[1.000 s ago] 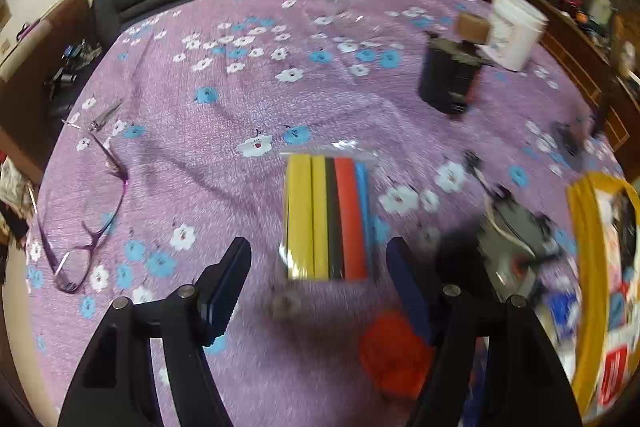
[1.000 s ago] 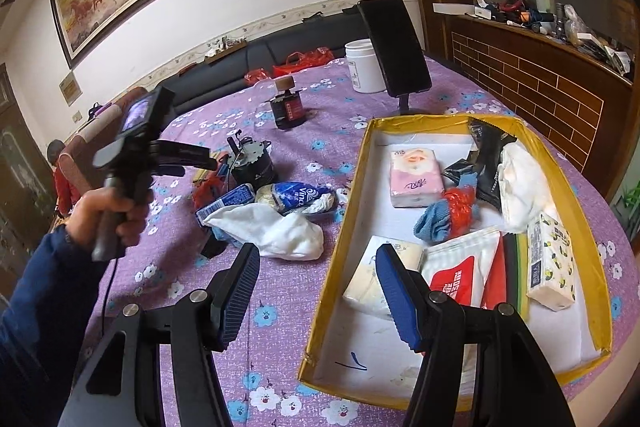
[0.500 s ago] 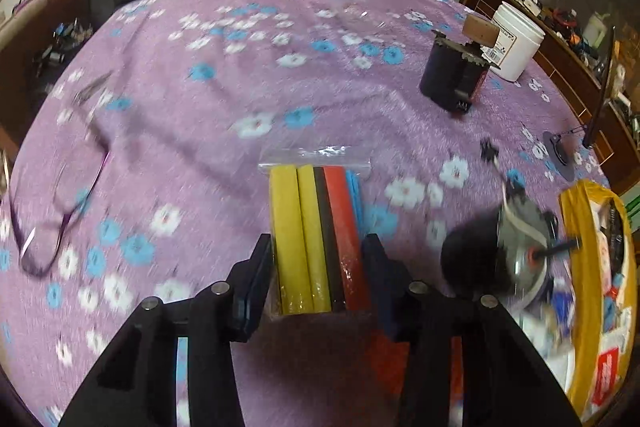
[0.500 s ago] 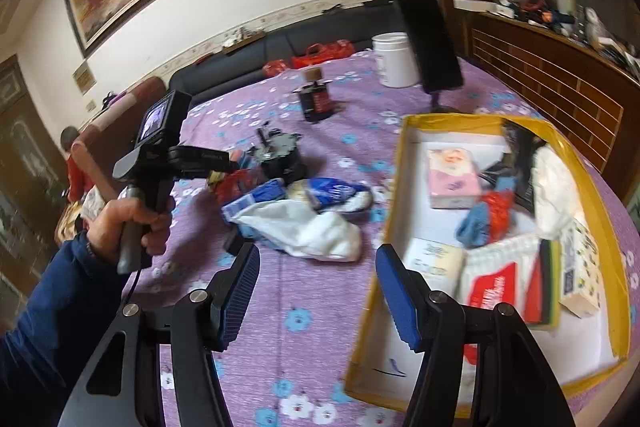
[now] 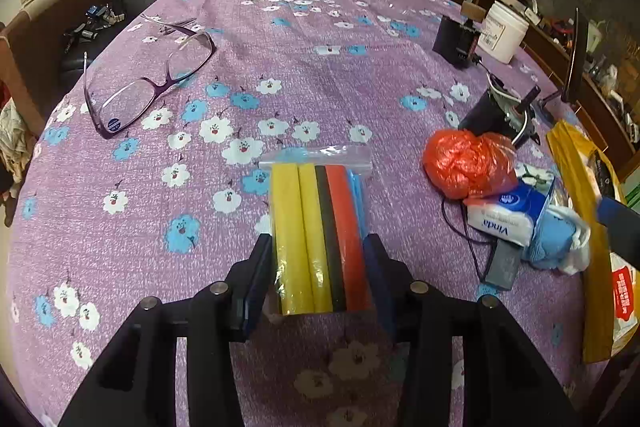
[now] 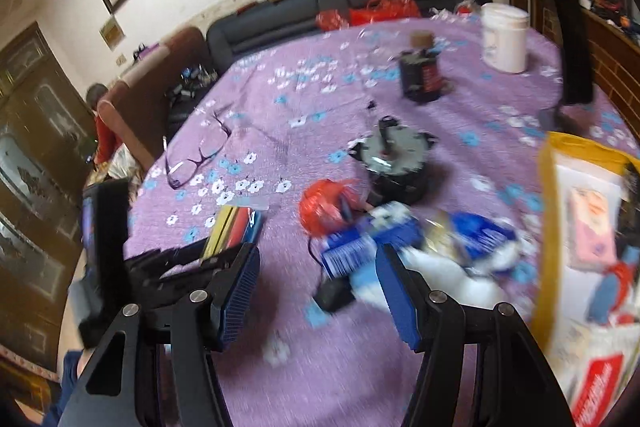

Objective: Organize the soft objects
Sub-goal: 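Grasp the red plastic bag with the right while the left lifts the sponge strips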

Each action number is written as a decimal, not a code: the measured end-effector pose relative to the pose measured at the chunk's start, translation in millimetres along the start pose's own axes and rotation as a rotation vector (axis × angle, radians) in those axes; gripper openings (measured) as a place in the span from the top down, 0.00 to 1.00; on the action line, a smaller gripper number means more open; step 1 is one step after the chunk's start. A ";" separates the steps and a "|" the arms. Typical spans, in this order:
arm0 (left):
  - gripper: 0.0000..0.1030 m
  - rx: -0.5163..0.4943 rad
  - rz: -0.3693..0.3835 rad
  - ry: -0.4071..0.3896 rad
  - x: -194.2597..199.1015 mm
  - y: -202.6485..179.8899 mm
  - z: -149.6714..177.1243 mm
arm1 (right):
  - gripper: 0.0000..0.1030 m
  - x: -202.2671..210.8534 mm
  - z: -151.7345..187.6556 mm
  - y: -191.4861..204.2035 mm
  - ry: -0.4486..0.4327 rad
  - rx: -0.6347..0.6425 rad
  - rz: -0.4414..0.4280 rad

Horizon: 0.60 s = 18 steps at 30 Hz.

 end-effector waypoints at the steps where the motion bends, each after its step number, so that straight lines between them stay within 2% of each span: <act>1: 0.57 0.000 0.008 -0.004 -0.2 0.7 -0.3 | 0.37 -10.0 -3.1 2.0 0.005 0.007 0.019; 8: 0.57 -0.005 0.015 -0.018 0.5 0.0 -0.6 | 0.38 -69.9 -8.8 5.9 0.081 0.083 0.122; 10: 0.57 0.001 0.017 -0.018 1.1 0.7 0.0 | 0.48 -82.2 -6.2 8.7 0.111 0.103 0.120; 11: 0.57 0.000 0.017 -0.018 1.0 0.6 0.2 | 0.61 -90.1 -2.8 9.0 0.133 0.121 0.140; 12: 0.57 -0.001 0.015 -0.019 1.0 0.6 0.3 | 0.63 -93.7 -1.1 8.4 0.142 0.124 0.141; 15: 0.57 -0.008 0.010 -0.025 2.5 0.4 1.0 | 0.69 -86.4 2.7 12.2 0.114 0.145 0.124; 18: 0.59 -0.015 0.006 -0.034 4.2 -0.6 0.8 | 0.68 -61.4 5.7 20.1 0.062 0.125 0.055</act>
Point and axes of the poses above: each gripper's, at about its wrist camera, not at the fingertips, and x roughly against the way its jaws point, y to its left, z to its underside, the point moved 7 cm from there along -x, roughly the way its jaws point, and after that the axes turned 8 degrees about -y, right-handed, at the moved point
